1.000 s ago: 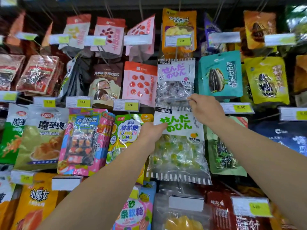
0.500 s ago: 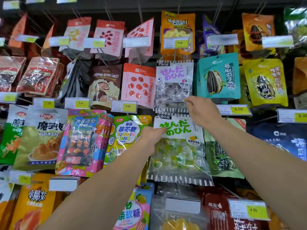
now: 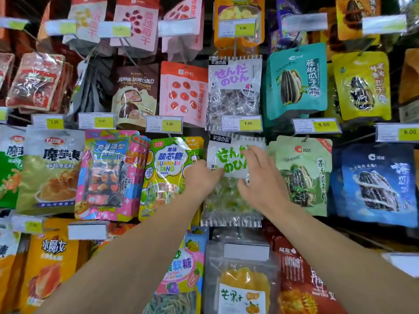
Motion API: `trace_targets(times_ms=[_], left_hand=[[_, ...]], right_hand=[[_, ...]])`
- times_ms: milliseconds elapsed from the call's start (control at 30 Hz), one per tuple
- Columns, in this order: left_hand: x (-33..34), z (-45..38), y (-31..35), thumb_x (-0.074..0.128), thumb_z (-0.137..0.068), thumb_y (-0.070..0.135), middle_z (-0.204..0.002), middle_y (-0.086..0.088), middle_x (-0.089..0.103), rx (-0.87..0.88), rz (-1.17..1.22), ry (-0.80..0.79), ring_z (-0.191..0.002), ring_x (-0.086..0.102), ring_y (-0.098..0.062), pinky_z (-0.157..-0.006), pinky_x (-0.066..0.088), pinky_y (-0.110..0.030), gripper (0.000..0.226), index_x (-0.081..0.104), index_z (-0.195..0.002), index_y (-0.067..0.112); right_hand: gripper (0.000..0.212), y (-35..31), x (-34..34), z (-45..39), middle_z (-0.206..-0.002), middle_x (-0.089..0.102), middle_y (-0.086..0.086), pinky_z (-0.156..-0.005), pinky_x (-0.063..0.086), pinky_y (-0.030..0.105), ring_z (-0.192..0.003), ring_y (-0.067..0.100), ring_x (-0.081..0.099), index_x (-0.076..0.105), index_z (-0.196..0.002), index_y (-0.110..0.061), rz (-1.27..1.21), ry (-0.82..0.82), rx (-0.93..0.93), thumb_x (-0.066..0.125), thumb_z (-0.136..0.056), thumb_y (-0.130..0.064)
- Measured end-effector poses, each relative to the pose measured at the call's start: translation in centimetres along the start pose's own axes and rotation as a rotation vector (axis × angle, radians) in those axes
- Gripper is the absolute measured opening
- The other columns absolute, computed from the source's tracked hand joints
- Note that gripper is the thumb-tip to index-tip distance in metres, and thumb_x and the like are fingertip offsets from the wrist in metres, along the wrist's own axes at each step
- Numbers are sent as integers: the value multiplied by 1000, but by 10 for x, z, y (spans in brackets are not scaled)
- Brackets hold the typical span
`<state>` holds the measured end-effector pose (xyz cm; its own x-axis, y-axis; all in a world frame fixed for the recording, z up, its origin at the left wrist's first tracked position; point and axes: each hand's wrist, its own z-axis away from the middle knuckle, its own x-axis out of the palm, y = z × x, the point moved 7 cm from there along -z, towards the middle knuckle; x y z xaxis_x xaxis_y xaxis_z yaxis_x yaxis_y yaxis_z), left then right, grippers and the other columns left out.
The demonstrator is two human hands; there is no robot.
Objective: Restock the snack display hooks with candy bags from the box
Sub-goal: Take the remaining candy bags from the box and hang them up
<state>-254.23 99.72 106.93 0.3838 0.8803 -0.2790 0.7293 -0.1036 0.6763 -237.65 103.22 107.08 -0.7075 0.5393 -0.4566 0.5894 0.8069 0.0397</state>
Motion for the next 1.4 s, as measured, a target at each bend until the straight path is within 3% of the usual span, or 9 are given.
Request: trace_targets(times_ms=[267,367,500,633,800,933,1067,1267,1400], left_hand=[[-5,15,-6,70,-83,23,-93,-10,69,126,-83,-11,-90,62,-30,-61,36,-31,33,52,-107,8],[-13,20,-11,69,-85,26,-100,-9,70,134,-80,-61,-100,62,-29,-73,46,-35,39,53,-118,10],[-35,41,-11,65,-89,24,-126,-9,64,197,-8,-106,-113,61,-26,-92,46,-32,45,54,-131,9],[-65,79,-40,65,-87,27,-130,-7,64,258,-12,-163,-114,62,-26,-100,45,-35,50,56,-134,12],[-100,157,-120,58,-76,47,-129,-6,64,121,-106,-390,-115,61,-24,-98,47,-34,62,59,-132,23],[-131,226,-176,52,-75,49,-117,-18,69,78,-221,-520,-110,64,-33,-89,48,-38,67,58,-133,17],[-166,296,-226,64,-90,36,-130,-14,63,-11,-281,-591,-114,61,-32,-93,43,-33,55,52,-140,18],[-229,387,-273,57,-96,29,-150,-10,45,-91,-315,-682,-126,53,-30,-105,38,-32,59,37,-150,13],[-281,443,-281,58,-93,37,-145,-9,51,-160,-346,-693,-111,63,-30,-95,43,-32,62,40,-148,14]], right_hand=[[75,-5,36,34,-163,14,3,-120,19,37,-148,26,15,23,-154,-23,138,-268,16,60,-89,-34],[76,-17,36,40,-161,17,2,-119,24,38,-146,26,17,22,-154,-24,161,-315,42,62,-89,-33],[76,-37,30,53,-162,16,3,-120,19,35,-148,25,15,21,-155,-21,189,-342,74,60,-91,-35],[71,-72,28,91,-160,24,6,-119,22,38,-146,27,20,31,-152,-17,133,-361,157,61,-89,-35],[72,-131,43,170,-154,35,10,-118,19,36,-143,30,28,37,-149,-10,117,-483,235,60,-87,-39],[72,-176,52,240,-149,42,12,-115,31,44,-138,34,36,44,-143,-8,79,-556,336,54,-80,-42],[69,-220,62,312,-150,38,7,-116,26,44,-141,29,29,39,-146,-12,50,-691,374,57,-86,-42],[70,-287,57,392,-154,32,3,-120,20,41,-144,26,23,33,-150,-15,-48,-826,393,56,-90,-42],[73,-343,44,440,-153,34,5,-119,22,41,-142,29,26,35,-150,-15,-125,-878,370,60,-87,-43]])
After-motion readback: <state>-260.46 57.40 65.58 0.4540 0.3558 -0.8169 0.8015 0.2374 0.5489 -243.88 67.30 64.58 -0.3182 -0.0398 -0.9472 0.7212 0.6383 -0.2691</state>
